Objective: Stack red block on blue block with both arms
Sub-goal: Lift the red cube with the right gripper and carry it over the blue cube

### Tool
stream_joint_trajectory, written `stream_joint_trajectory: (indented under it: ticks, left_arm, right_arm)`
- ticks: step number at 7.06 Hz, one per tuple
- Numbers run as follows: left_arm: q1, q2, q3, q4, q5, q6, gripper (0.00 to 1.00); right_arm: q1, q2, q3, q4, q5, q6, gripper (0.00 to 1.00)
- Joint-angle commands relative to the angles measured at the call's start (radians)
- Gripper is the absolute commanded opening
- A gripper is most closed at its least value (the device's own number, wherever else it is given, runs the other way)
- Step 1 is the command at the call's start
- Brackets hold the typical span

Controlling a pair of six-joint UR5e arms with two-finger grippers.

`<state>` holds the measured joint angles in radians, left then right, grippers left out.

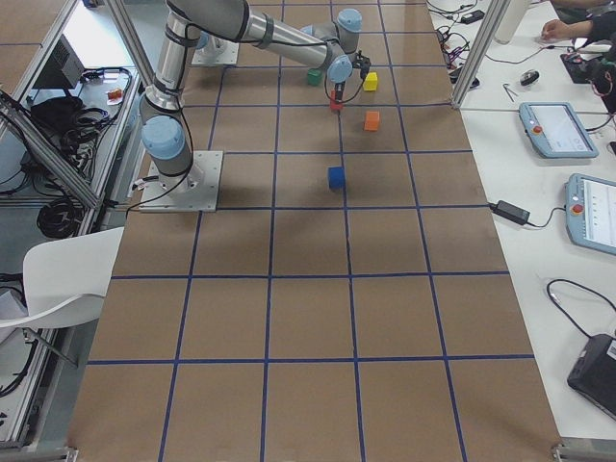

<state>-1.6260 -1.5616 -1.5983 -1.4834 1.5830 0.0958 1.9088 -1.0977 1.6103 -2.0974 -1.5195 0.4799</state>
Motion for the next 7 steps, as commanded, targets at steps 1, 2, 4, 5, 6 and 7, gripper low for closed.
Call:
stream_joint_trajectory:
  ticks: [1, 2, 4, 5, 6, 7]
  left_arm:
    - [0.000, 0.000, 0.000, 0.000, -0.001, 0.001, 1.00]
    - [0.000, 0.000, 0.000, 0.000, -0.001, 0.001, 1.00]
    - [0.000, 0.000, 0.001, 0.000, -0.001, 0.004, 1.00]
    - [-0.002, 0.000, 0.001, 0.008, -0.003, -0.001, 1.00]
    - [0.001, 0.000, 0.000, 0.008, -0.002, 0.004, 1.00]
    - [0.000, 0.000, 0.000, 0.009, -0.001, 0.001, 1.00]
  right_arm:
    - [-0.077, -0.109, -0.016, 0.153, -0.002, -0.131, 0.00]
    - [-0.146, -0.151, -0.007, 0.202, -0.002, -0.167, 0.00]
    - [-0.300, -0.181, -0.009, 0.249, -0.007, -0.289, 0.00]
    - [-0.366, -0.180, -0.006, 0.249, -0.008, -0.385, 0.00]
    - [-0.402, -0.172, 0.000, 0.244, -0.014, -0.477, 0.00]
    - [-0.424, -0.177, 0.017, 0.231, -0.068, -0.524, 0.00]
